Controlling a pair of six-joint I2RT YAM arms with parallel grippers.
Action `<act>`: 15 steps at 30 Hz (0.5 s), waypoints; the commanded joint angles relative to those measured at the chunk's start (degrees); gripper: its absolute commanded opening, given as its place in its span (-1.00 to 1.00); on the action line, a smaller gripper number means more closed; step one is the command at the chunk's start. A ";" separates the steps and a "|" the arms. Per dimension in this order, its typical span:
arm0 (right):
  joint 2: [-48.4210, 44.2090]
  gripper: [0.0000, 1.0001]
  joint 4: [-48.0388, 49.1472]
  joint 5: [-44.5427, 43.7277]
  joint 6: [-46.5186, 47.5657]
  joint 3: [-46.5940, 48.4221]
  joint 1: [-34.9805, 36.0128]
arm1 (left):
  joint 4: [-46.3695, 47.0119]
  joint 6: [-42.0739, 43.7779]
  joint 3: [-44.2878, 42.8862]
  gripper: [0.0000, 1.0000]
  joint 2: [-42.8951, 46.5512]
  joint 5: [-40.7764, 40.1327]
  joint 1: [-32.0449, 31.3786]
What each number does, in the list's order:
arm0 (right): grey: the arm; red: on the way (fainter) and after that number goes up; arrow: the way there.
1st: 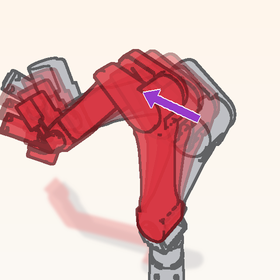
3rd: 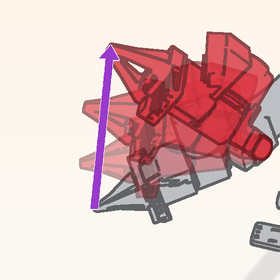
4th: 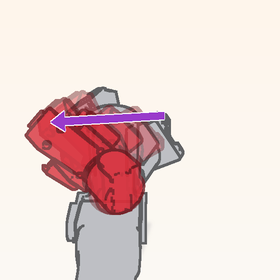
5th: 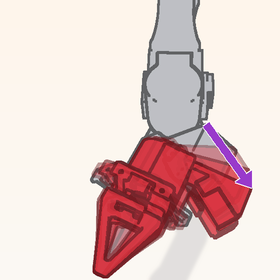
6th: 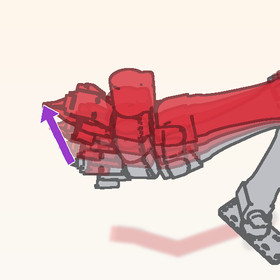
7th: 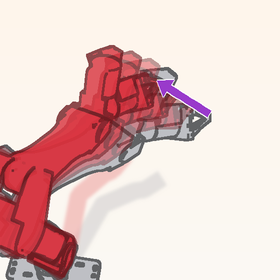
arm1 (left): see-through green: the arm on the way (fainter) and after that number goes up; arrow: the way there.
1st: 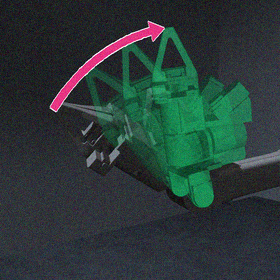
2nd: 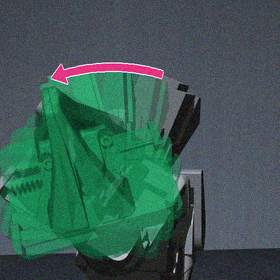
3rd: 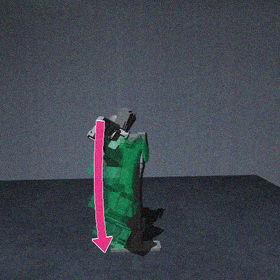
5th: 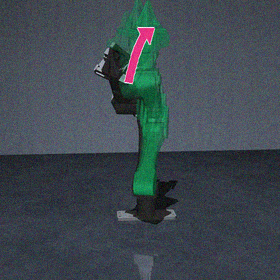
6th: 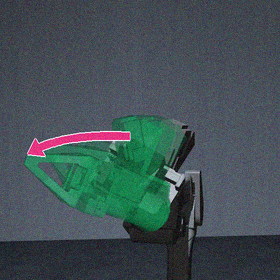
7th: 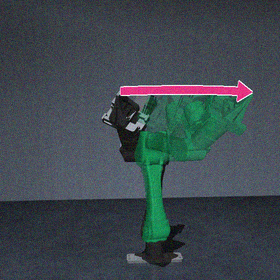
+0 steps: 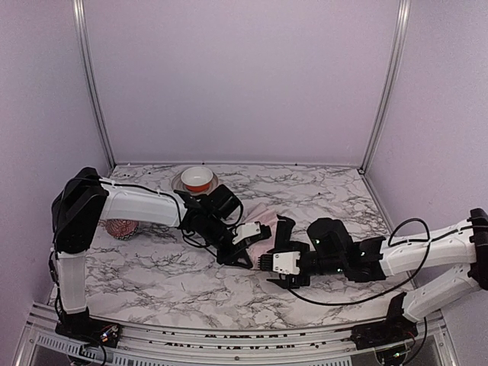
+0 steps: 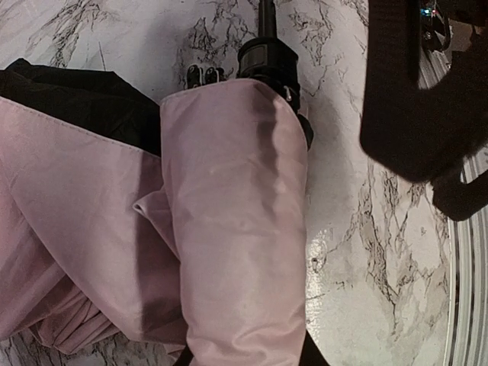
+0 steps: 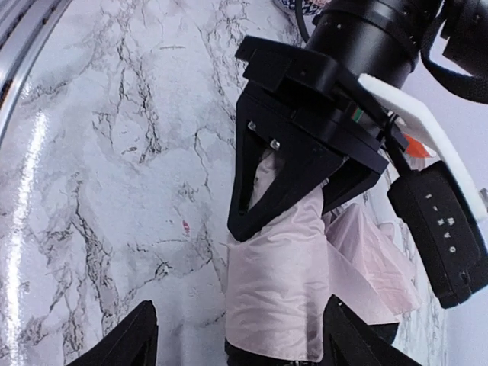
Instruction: Put away the umbrella
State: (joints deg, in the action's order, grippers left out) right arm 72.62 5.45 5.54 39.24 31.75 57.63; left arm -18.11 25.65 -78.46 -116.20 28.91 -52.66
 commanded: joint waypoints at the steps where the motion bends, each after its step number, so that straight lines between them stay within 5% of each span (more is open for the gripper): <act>1: 5.44 0.48 4.71 -12.72 6.86 3.20 2.02 | -21.40 -3.39 2.75 -0.97 -5.52 3.78 -1.00; 9: 14.45 0.54 0.90 -19.62 7.69 6.94 2.36 | -23.30 -2.61 1.50 -0.97 -6.40 5.02 -0.95; 15: 15.84 0.17 0.27 -17.90 6.60 7.69 2.38 | -24.08 -1.37 0.98 -0.97 -6.28 8.76 -0.43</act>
State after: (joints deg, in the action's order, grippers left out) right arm 87.77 5.98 -11.05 46.57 37.12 59.64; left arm -23.81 26.37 -80.90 -117.08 34.30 -52.62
